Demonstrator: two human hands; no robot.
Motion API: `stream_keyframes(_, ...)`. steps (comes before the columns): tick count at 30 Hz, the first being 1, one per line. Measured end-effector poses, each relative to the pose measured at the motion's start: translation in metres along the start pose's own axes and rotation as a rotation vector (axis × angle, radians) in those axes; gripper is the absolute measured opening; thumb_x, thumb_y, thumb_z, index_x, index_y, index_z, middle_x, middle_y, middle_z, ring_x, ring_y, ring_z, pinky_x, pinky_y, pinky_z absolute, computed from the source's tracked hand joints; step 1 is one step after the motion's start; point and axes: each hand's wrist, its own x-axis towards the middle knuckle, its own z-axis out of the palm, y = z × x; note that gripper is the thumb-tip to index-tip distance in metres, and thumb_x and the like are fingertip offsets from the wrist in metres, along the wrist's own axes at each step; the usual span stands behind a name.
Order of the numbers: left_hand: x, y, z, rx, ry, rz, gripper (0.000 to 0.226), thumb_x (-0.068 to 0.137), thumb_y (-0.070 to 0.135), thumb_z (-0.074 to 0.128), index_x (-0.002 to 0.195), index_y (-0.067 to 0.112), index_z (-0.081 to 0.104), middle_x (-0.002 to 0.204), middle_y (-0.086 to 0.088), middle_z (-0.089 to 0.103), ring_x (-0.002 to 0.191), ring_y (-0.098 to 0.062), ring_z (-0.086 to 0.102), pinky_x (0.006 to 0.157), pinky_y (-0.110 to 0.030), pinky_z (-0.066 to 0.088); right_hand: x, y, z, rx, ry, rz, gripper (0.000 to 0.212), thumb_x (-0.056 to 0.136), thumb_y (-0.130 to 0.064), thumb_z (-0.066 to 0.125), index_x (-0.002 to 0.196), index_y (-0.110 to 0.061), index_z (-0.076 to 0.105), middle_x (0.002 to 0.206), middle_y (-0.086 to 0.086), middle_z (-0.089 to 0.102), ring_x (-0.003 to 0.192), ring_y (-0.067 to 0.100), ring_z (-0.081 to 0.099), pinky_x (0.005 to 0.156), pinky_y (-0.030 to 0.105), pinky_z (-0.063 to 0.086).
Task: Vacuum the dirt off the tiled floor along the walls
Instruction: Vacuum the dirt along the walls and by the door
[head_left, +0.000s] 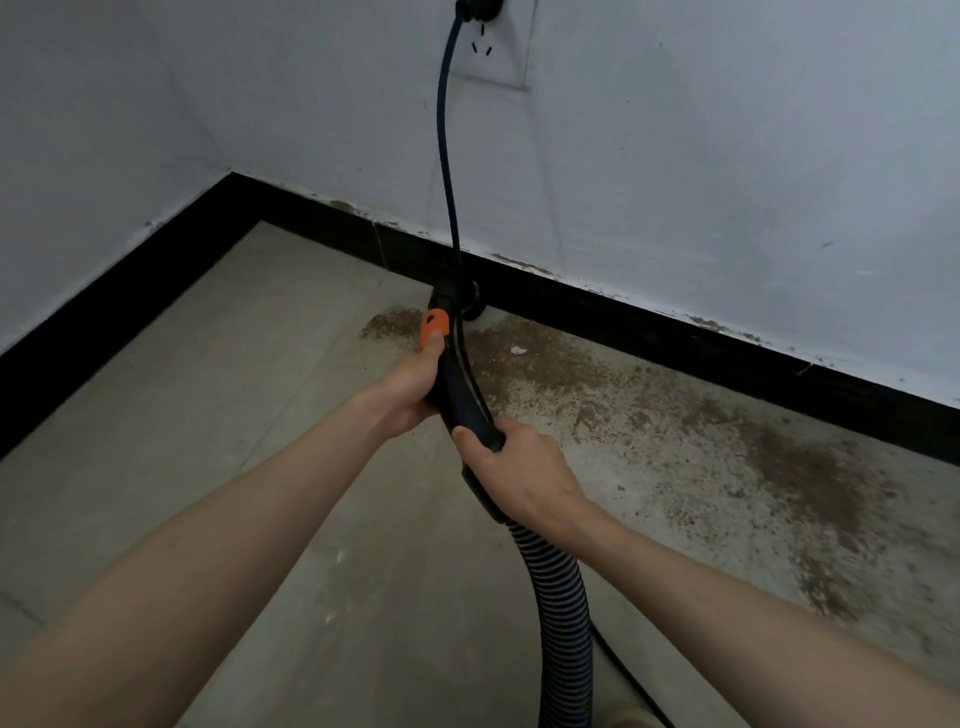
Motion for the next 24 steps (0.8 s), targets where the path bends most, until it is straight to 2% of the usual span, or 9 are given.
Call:
stream_keyframes(3, -0.004, 0.005, -0.016, 0.006, 0.06, 0.048, 0.047, 0.1, 0.047, 0.033, 0.119, 0.007, 0.048, 0.097, -0.005, 0.059, 0.085, -0.017, 0.057, 0.063, -0.028, 0.046, 0.003, -0.012, 0.01, 0.01, -0.02, -0.047, 0.038, 0.087, -0.063, 0.047, 0.081, -0.026, 0.053, 0.073, -0.001, 0.062, 0.068, 0.02, 0.063, 0.056, 0.032, 0.048)
stream_keyframes(7, -0.011, 0.004, -0.048, -0.022, 0.159, 0.059, 0.052, 0.1, 0.045, 0.034, 0.126, 0.002, 0.047, 0.097, -0.007, 0.057, 0.084, -0.018, 0.056, 0.065, -0.029, 0.046, 0.008, -0.031, 0.027, 0.032, -0.102, -0.096, 0.04, 0.087, -0.062, 0.048, 0.079, -0.023, 0.056, 0.073, -0.001, 0.064, 0.066, 0.017, 0.064, 0.06, 0.036, 0.054)
stream_keyframes(11, -0.02, -0.005, -0.075, -0.061, 0.25, 0.058, 0.055, 0.1, 0.044, 0.036, 0.13, -0.001, 0.043, 0.097, -0.006, 0.057, 0.082, -0.017, 0.056, 0.061, -0.028, 0.045, 0.008, -0.043, 0.042, -0.012, -0.187, -0.143, 0.039, 0.087, -0.063, 0.047, 0.079, -0.026, 0.052, 0.077, 0.0, 0.064, 0.068, 0.017, 0.063, 0.054, 0.029, 0.046)
stream_keyframes(15, -0.025, -0.016, -0.09, -0.089, 0.312, 0.059, 0.061, 0.1, 0.046, 0.036, 0.136, -0.003, 0.038, 0.111, -0.01, 0.054, 0.089, -0.02, 0.055, 0.071, -0.031, 0.045, 0.007, -0.047, 0.05, -0.019, -0.244, -0.165, 0.041, 0.086, -0.064, 0.048, 0.082, -0.024, 0.054, 0.082, 0.003, 0.068, 0.073, 0.022, 0.066, 0.067, 0.04, 0.057)
stream_keyframes(18, -0.027, -0.022, -0.093, -0.103, 0.33, 0.055, 0.061, 0.099, 0.047, 0.037, 0.134, -0.003, 0.038, 0.107, -0.009, 0.054, 0.087, -0.019, 0.056, 0.07, -0.031, 0.045, 0.007, -0.047, 0.054, -0.029, -0.267, -0.167, 0.04, 0.086, -0.064, 0.049, 0.08, -0.024, 0.054, 0.082, 0.003, 0.069, 0.073, 0.021, 0.067, 0.07, 0.041, 0.058)
stream_keyframes(21, -0.026, -0.023, -0.092, -0.098, 0.339, 0.032, 0.061, 0.099, 0.047, 0.037, 0.134, -0.003, 0.038, 0.109, -0.011, 0.054, 0.09, -0.022, 0.055, 0.075, -0.034, 0.045, 0.008, -0.044, 0.054, -0.014, -0.281, -0.15, 0.042, 0.085, -0.063, 0.05, 0.081, -0.023, 0.056, 0.082, 0.002, 0.07, 0.074, 0.021, 0.068, 0.072, 0.041, 0.059)
stream_keyframes(24, -0.025, -0.023, -0.089, -0.1, 0.332, 0.03, 0.058, 0.1, 0.045, 0.037, 0.132, -0.003, 0.039, 0.1, -0.009, 0.055, 0.085, -0.021, 0.056, 0.073, -0.034, 0.045, 0.01, -0.042, 0.052, 0.0, -0.286, -0.137, 0.043, 0.086, -0.063, 0.051, 0.085, -0.02, 0.057, 0.083, 0.003, 0.071, 0.074, 0.021, 0.068, 0.072, 0.041, 0.059)
